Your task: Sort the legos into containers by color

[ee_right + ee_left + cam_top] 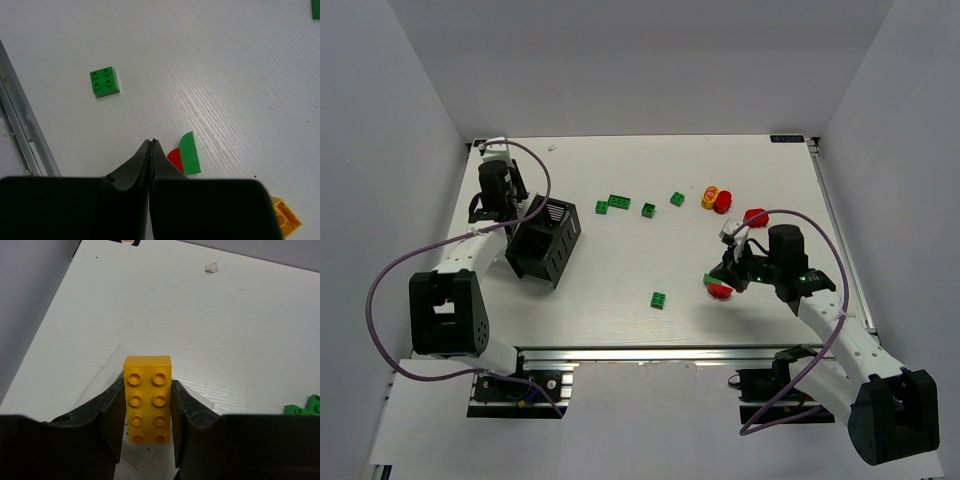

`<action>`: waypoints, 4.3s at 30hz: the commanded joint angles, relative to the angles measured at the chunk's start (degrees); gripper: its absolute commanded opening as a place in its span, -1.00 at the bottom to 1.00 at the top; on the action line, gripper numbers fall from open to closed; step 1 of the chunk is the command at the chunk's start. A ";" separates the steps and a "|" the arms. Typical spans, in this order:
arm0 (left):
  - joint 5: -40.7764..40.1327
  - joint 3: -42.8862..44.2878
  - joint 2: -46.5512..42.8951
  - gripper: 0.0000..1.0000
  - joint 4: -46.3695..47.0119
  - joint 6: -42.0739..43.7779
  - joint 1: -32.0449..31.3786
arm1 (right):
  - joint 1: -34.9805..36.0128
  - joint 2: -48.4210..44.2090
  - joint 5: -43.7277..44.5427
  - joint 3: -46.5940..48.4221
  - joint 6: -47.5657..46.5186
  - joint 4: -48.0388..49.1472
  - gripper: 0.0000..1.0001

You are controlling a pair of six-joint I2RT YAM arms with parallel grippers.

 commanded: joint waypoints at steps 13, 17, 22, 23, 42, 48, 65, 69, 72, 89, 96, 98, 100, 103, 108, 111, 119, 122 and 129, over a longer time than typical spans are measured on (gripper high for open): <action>-2.89 0.79 -0.39 -0.02 1.46 -1.64 1.51 | 0.27 -1.39 0.05 3.19 1.69 2.74 -0.47; -4.12 0.97 -1.09 0.25 1.10 -1.73 1.60 | 0.27 -1.22 0.22 3.54 2.21 3.00 -0.10; -4.56 0.62 -3.20 0.28 0.66 -1.82 1.60 | 0.27 -1.48 0.49 3.89 2.91 3.18 0.10; -4.39 0.62 -3.73 0.29 0.49 -1.91 1.51 | 0.27 -1.48 0.49 4.24 3.00 3.27 0.13; 24.16 -5.62 -26.14 0.45 -21.64 -22.03 -3.68 | -5.09 14.86 24.40 21.11 28.14 5.37 0.53; 27.25 -9.66 -33.34 0.48 -23.60 -24.23 -3.68 | -5.44 23.55 13.69 25.33 4.40 2.84 0.79; 32.71 -9.93 -37.92 0.51 -29.22 -25.46 -3.76 | -9.40 56.61 6.02 54.95 -20.11 -12.03 0.79; 32.70 -9.93 -37.66 0.52 -29.13 -26.60 -3.76 | -9.40 59.59 7.78 55.92 -20.11 -10.37 0.79; 32.70 -9.93 -37.31 0.54 -29.13 -27.13 -3.76 | -9.66 61.18 8.48 56.36 -19.33 -9.22 0.79; 35.69 -8.79 -33.70 0.56 -26.24 -28.36 -3.76 | -9.58 68.04 13.40 60.05 -18.71 -4.65 0.79; 39.03 -9.49 -31.60 0.63 -22.46 -30.12 -3.85 | -9.66 69.45 14.02 59.53 -19.49 -4.47 0.79; 39.38 -9.75 -31.16 0.64 -20.79 -31.00 -4.11 | -9.66 69.62 13.94 59.35 -19.76 -4.47 0.79; 39.82 -9.84 -30.72 0.65 -19.91 -31.35 -4.73 | -9.58 69.71 13.50 59.26 -20.46 -4.47 0.74; 40.26 -10.19 -29.57 0.66 -17.98 -32.40 -6.22 | -9.66 69.71 12.09 59.09 -21.95 -5.25 0.59; 39.04 -10.72 -26.24 0.73 -13.49 -34.43 -12.53 | -9.66 69.71 9.46 59.00 -25.20 -7.98 0.18; 37.89 -10.63 -23.61 0.74 -10.86 -35.48 -16.14 | -9.75 68.22 7.88 57.60 -27.58 -9.74 -0.14; 37.10 -10.55 -17.36 0.75 -2.34 -37.68 -21.69 | -9.31 48.99 -7.93 44.95 -28.64 -10.09 -0.80; 38.24 -10.55 -14.56 0.75 0.73 -38.38 -23.45 | -6.68 40.40 -11.37 38.97 -28.81 -11.76 -0.93; 42.10 -10.55 -10.24 0.76 8.39 -41.02 -26.79 | 3.33 23.93 -10.41 25.52 -19.95 -6.24 -1.00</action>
